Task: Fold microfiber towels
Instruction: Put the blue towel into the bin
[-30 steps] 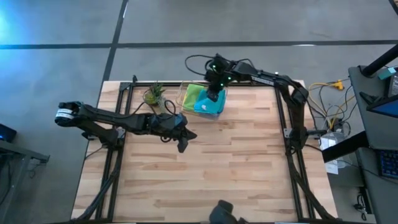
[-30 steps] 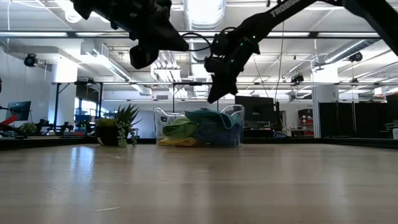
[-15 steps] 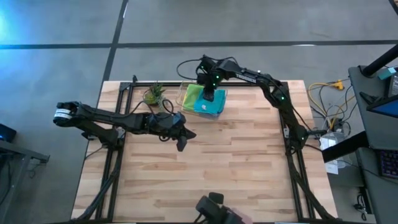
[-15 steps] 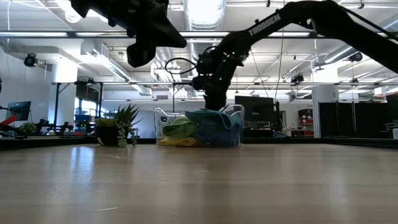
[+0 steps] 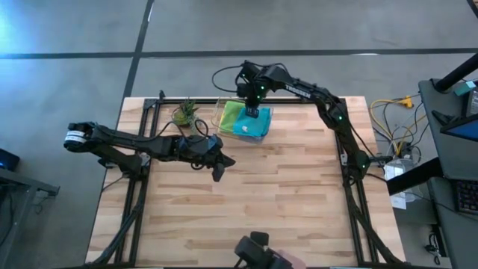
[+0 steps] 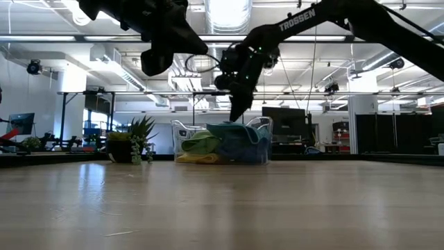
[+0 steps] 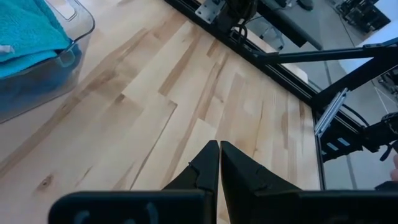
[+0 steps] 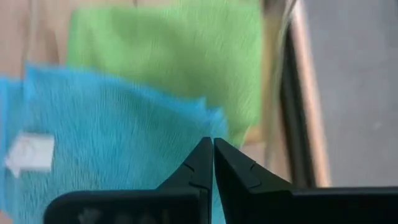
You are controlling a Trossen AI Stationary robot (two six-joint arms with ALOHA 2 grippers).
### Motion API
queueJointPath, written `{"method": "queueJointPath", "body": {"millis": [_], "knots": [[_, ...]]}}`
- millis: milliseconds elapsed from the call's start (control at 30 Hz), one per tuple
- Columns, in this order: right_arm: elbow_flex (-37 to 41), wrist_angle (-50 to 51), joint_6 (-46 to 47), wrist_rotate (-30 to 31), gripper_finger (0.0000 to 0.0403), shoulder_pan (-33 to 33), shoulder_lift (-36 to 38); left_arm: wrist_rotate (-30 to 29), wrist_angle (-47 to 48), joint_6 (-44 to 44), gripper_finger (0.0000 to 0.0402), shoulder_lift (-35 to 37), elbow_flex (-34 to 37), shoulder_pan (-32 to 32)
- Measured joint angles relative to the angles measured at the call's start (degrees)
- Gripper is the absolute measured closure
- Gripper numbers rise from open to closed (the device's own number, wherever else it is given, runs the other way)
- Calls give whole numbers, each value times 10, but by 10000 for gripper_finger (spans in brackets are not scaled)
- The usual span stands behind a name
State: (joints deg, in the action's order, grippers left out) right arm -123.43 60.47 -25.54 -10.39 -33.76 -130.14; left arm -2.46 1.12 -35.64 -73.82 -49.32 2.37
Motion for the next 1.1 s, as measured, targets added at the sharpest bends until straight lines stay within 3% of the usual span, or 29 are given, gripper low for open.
{"method": "queueJointPath", "body": {"millis": [133, 267, 500, 667, 867, 1100], "knots": [[20, 25, -2, -12, 387, 0, -2, 0, 0, 0, 402, 0, 0, 0], [36, 16, -12, -48, 346, 1, -2, 0, 0, 0, 402, 0, 0, 0], [63, -42, 3, 3, 252, 5, -2, 0, 0, -1, 402, 0, 0, 1], [63, -79, 4, 30, 231, 5, -2, 1, 0, -1, 402, 0, 0, 3], [73, -85, -7, 25, 258, 7, -2, 2, 0, -1, 402, 0, 0, 3], [90, -83, -17, 25, 381, 13, -2, 1, 0, -1, 402, 0, 0, 3]]}}
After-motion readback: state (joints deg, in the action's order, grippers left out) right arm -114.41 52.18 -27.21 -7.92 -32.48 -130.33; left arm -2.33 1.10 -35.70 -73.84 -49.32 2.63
